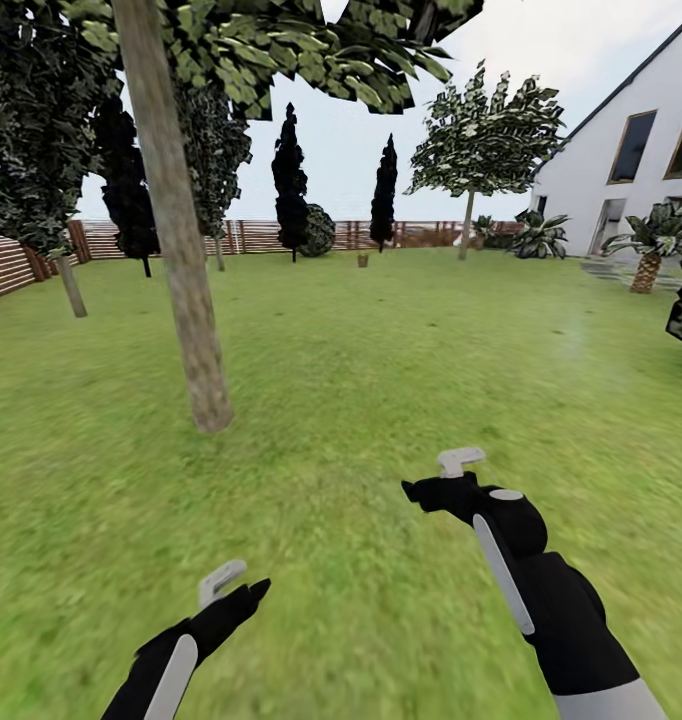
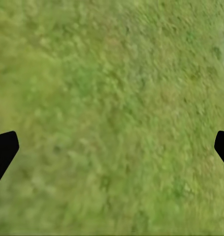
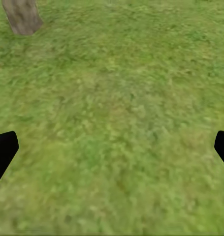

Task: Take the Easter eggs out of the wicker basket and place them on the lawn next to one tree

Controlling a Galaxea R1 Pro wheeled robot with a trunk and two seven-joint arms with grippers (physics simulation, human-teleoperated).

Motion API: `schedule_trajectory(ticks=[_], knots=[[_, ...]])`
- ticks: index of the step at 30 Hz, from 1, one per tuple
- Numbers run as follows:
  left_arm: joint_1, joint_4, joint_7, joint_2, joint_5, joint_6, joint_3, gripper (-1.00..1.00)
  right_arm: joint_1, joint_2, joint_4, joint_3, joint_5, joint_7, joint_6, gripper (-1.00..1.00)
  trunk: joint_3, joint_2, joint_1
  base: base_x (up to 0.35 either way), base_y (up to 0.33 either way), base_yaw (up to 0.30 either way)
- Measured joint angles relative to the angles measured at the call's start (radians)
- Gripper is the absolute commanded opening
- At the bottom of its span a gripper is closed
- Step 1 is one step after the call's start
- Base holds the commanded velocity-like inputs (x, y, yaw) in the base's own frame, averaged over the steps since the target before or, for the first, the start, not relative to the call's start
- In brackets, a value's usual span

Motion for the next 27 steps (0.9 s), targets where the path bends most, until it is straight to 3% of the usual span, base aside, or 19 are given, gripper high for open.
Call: schedule_trajectory(ticks=[27], knots=[[0.000, 0.001, 0.010, 0.001, 0.000, 0.000, 0.000, 1.00, 0.001, 0.001, 0.001, 0.000, 0.001, -0.002, -0.008, 1.00, 0.000, 0.000, 0.000, 0.334, 0.000, 0.000]])
